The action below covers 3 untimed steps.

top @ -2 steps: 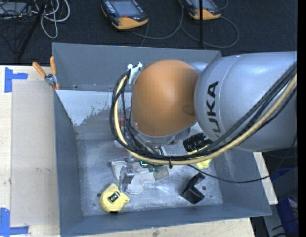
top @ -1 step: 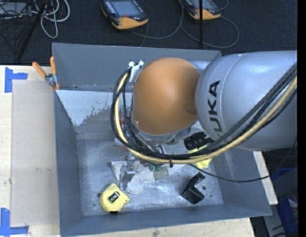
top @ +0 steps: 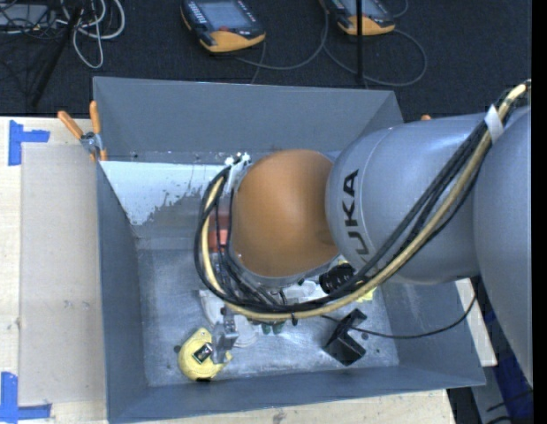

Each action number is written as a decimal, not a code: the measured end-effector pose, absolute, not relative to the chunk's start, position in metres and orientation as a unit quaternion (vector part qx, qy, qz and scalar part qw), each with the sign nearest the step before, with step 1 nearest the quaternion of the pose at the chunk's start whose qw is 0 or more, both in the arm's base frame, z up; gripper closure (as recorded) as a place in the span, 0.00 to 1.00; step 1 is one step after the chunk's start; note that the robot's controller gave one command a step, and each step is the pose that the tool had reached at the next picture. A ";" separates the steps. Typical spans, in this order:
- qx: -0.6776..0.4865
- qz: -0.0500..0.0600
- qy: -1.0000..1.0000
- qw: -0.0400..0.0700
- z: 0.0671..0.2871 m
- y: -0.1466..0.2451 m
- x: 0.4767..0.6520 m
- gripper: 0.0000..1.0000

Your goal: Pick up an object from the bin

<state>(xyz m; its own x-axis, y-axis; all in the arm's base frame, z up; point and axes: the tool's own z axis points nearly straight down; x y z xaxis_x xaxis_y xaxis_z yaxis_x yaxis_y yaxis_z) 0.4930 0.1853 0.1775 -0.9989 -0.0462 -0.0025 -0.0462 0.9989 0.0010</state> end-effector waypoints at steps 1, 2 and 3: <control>-0.025 0.000 1.000 0.001 0.095 0.175 0.479 0.00; 0.018 0.002 1.000 -0.001 0.071 0.169 0.494 0.00; -0.102 0.000 0.995 -0.001 0.093 0.174 0.496 0.00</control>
Offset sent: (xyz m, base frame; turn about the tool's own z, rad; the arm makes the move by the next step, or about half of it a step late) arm 0.0009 -0.0195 -0.1075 0.0850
